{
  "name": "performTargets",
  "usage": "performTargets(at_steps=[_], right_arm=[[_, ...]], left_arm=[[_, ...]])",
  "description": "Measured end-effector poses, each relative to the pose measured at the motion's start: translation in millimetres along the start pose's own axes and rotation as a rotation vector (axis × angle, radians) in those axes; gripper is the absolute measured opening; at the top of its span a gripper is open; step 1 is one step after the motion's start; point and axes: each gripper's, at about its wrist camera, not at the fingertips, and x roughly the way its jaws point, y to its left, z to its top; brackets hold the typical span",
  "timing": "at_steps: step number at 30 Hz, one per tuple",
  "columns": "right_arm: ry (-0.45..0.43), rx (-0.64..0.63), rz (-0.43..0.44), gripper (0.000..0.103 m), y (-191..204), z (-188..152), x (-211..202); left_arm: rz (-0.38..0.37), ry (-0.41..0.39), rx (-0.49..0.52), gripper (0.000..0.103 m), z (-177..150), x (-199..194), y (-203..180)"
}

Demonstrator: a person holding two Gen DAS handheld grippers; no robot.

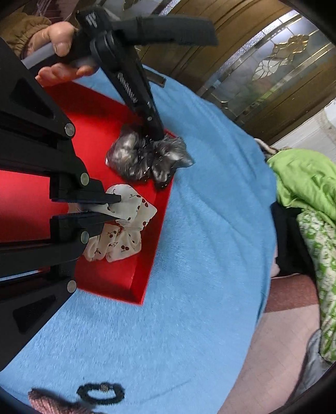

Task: Organize jewelry
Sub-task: 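Carry both scrunchies into the red tray and open both tools, then withdraw both tools from the tray toward the remaining accessories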

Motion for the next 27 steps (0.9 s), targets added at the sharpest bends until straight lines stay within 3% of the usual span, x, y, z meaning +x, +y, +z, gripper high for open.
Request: performTargets(at_steps=[2,5,7,9,13,17,23,27], right_arm=[[0.006,-0.002,-0.005,0.009,0,-1,3],[0.013,-0.005,-0.002,0.017,-2,-3,5],[0.001,-0.014,-0.006,0.045,0,-2,1],[-0.026,-0.025,-0.012,0.057,3,-4,-10],[-0.055,-0.032,-0.009,0.057,7,-7,-31],[-0.090,-0.025,-0.019,0.057,9,-25,-61],[-0.120,-0.020,-0.072,0.058,2,-74,-104],[-0.131,0.002,-0.135,0.059,-15,-119,-132]], left_arm=[[-0.016,-0.006,-0.010,0.036,-1,-1,2],[-0.038,-0.004,-0.036,0.037,-2,-6,6],[-0.054,-0.004,-0.059,0.038,-3,-11,8],[-0.059,-0.011,-0.073,0.039,-4,-19,10],[-0.030,-0.049,-0.073,0.041,-7,-44,6],[0.025,-0.118,-0.060,0.054,-19,-79,0],[0.058,-0.169,-0.015,0.056,-52,-121,-24],[0.039,-0.168,0.029,0.058,-77,-139,-53]])
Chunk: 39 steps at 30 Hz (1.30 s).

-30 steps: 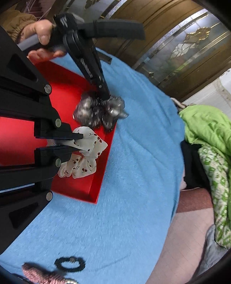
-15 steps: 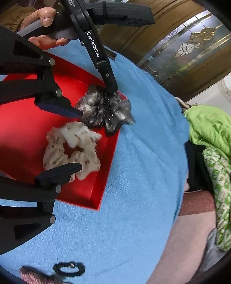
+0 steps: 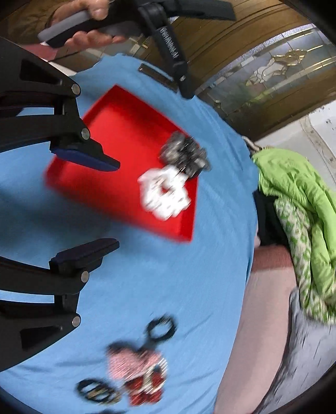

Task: Organize jewelry
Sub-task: 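Withdraw both tools from the tray toward the remaining accessories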

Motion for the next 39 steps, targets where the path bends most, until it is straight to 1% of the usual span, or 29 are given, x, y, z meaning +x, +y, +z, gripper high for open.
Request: performTargets(at_steps=[3,6,8,11,14,21,24,30,36,39], right_arm=[[-0.004,0.031,-0.075,0.059,-24,-35,-23],[-0.013,0.078,-0.129,0.059,-47,-58,-42],[-0.021,0.121,-0.155,0.059,-65,-73,-56],[-0.048,0.175,-0.180,0.059,-87,-85,-77],[-0.082,0.219,-0.199,0.059,-105,-94,-96],[-0.126,0.284,-0.250,0.059,-139,-113,-121],[-0.136,0.296,-0.289,0.059,-155,-118,-129],[-0.130,0.342,-0.374,0.059,-196,-119,-136],[-0.114,0.379,-0.408,0.059,-229,-112,-126],[-0.110,0.385,-0.400,0.059,-242,-104,-121]], left_arm=[[-0.042,0.006,0.022,0.058,-16,-14,-26],[-0.088,0.024,0.046,0.058,-30,-23,-52],[-0.105,0.042,0.080,0.058,-38,-27,-73],[-0.125,0.053,0.136,0.058,-51,-36,-99],[-0.141,0.048,0.186,0.058,-58,-46,-120],[-0.162,0.056,0.245,0.059,-63,-49,-153],[-0.182,0.066,0.248,0.059,-63,-41,-166],[-0.223,0.135,0.244,0.059,-59,-5,-191],[-0.245,0.188,0.275,0.059,-59,34,-222],[-0.268,0.225,0.268,0.059,-57,54,-234]])
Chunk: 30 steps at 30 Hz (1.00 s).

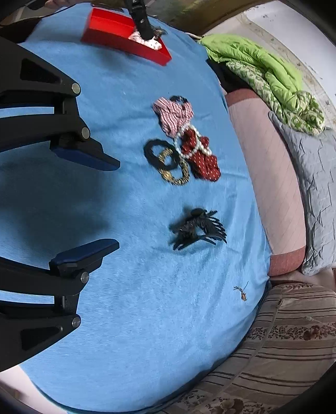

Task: Organize jewelry
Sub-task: 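Withdraw both tools from the tray toward the remaining accessories, then grasp the red plaid scrunchie with the left tool while the right grasps a black hair tie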

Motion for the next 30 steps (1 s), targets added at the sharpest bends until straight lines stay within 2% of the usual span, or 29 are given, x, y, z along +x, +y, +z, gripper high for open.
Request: performTargets(at_steps=[9,14,19,24,25,26,27,30], right_arm=[[0.022,-0.026,0.095,0.059,19,30,38],[0.039,-0.038,0.129,0.055,33,37,58],[0.065,-0.031,0.122,0.042,37,37,77],[0.059,-0.021,0.108,0.039,40,37,85],[0.058,-0.020,0.107,0.037,40,37,86],[0.057,-0.019,0.104,0.035,41,37,87],[0.058,-0.020,0.102,0.027,42,38,88],[0.056,-0.017,0.108,0.018,42,37,87]], left_arm=[[-0.077,0.064,0.015,0.058,33,62,-28],[-0.110,0.099,0.019,0.058,40,89,-38],[-0.134,0.124,0.013,0.058,44,110,-43],[-0.146,0.131,0.011,0.057,45,121,-45],[-0.148,0.127,0.015,0.050,45,122,-46],[-0.151,0.130,0.019,0.032,45,122,-47],[-0.154,0.140,0.024,0.018,45,124,-48],[-0.163,0.144,0.035,0.010,44,122,-49]])
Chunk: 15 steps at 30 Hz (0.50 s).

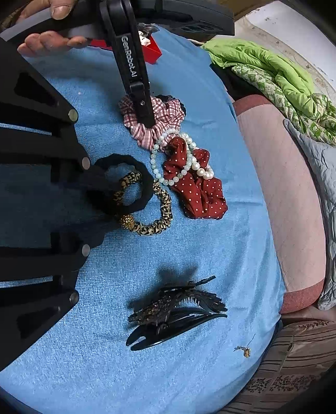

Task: Organize jewelry
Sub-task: 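Grasp the red plaid scrunchie with the left tool while the right grasps a black hair tie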

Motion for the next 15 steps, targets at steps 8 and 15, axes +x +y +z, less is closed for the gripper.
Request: performTargets(at_steps=[8,15], right_arm=[[0.015,-0.003,0.049,0.012,3,-12,-14],[0.039,-0.059,0.029,0.012,9,-39,-43]], left_arm=[[-0.013,-0.029,0.002,0.009,-23,-35,2],[-0.063,-0.004,-0.023,0.010,-70,-53,14]])
